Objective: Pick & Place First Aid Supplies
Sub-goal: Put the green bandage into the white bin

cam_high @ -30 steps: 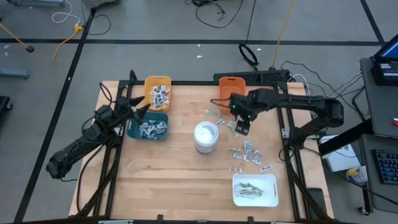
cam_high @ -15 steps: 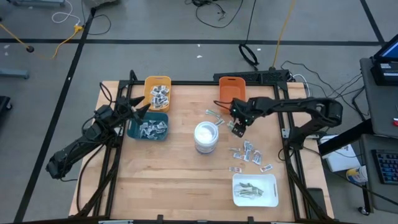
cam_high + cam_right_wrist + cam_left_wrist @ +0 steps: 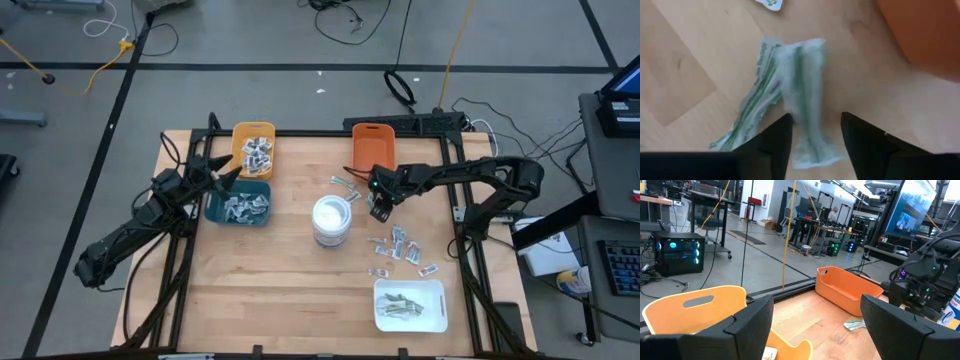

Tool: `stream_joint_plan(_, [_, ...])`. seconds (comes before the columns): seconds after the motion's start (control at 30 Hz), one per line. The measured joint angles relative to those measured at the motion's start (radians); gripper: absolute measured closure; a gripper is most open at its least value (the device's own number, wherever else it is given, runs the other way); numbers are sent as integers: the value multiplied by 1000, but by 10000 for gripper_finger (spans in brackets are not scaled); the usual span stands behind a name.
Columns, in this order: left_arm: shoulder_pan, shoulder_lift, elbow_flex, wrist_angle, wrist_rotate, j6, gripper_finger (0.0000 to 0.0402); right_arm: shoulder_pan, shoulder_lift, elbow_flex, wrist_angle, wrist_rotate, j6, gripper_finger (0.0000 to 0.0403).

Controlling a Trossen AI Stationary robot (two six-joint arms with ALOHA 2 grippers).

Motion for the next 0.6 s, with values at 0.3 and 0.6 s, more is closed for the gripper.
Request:
stream_joint_plan(0.3, [0, 0, 0, 0, 0, 0, 92, 2, 1, 0, -2, -9, 8, 390])
stream_joint_plan(0.6, [0, 0, 0, 0, 0, 0, 80, 11, -53, 24, -220, -52, 164, 400])
